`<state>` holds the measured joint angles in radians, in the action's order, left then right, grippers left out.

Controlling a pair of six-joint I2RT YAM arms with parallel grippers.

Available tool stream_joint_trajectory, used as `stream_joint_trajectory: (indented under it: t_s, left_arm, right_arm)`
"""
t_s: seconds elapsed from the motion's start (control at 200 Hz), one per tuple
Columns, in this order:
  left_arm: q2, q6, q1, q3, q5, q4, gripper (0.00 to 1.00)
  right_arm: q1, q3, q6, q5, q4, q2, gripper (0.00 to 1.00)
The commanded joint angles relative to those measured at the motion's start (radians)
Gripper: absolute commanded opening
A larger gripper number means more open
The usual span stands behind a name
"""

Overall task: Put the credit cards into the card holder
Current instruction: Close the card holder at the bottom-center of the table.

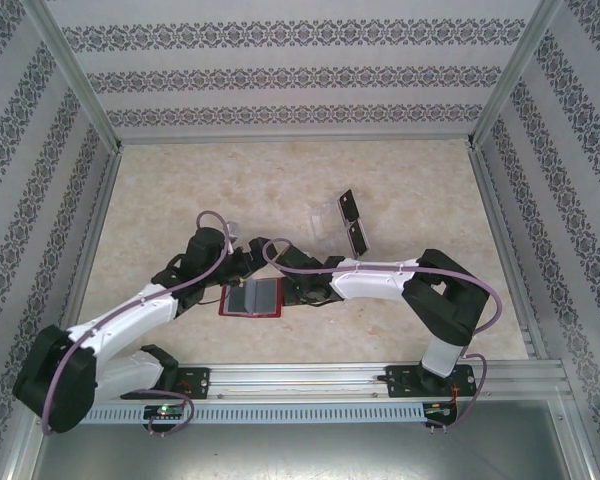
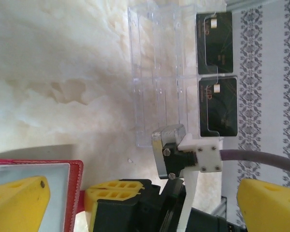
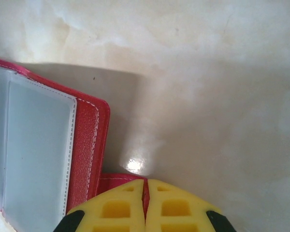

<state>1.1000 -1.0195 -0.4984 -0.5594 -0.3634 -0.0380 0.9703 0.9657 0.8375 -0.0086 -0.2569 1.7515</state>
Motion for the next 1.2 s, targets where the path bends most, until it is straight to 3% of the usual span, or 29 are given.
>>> stream_joint_trajectory:
  t_s: [0.0, 0.09, 0.3, 0.834, 1.199]
  left_arm:
    - [-0.059, 0.12, 0.003, -0.094, 0.192, 0.338, 1.0]
    - [-0.037, 0.164, 0.046, -0.101, 0.23, 0.47, 1.0]
    - [-0.008, 0.214, 0.139, 0.026, 0.147, 0.352, 1.0]
    - [0.062, 0.223, 0.14, 0.128, 0.085, 0.197, 1.0]
    - [0.038, 0.167, 0.117, 0.147, -0.055, 0.028, 1.0]
  right_arm:
    - [-0.009, -0.013, -0.001, 0.005, 0.003, 0.0, 0.0]
    - [-0.015, -0.013, -0.003, 0.001, 0.004, 0.004, 0.0]
    - [-0.019, -0.013, -0.011, 0.006, 0.003, -0.001, 0.0]
    - [-0.025, -0.009, -0.02, -0.002, 0.002, 0.004, 0.0]
    - [-0.025, 0.002, -0.025, -0.013, 0.003, 0.014, 0.0]
